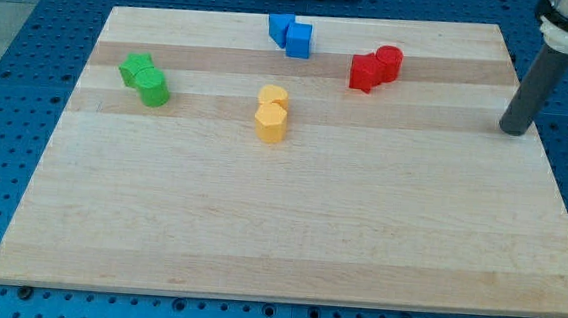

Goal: Move the blue triangle to the top left

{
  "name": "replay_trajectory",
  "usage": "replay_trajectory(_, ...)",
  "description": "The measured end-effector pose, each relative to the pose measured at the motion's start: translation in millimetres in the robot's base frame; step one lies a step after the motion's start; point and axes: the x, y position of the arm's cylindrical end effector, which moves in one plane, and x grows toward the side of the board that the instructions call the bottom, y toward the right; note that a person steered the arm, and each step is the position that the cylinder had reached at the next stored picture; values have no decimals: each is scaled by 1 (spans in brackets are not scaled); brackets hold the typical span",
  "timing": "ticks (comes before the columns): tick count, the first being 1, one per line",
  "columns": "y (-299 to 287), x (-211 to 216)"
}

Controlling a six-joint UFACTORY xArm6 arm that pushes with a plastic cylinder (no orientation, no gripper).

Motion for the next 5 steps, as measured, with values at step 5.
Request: replay_trajectory(5,-63,-141)
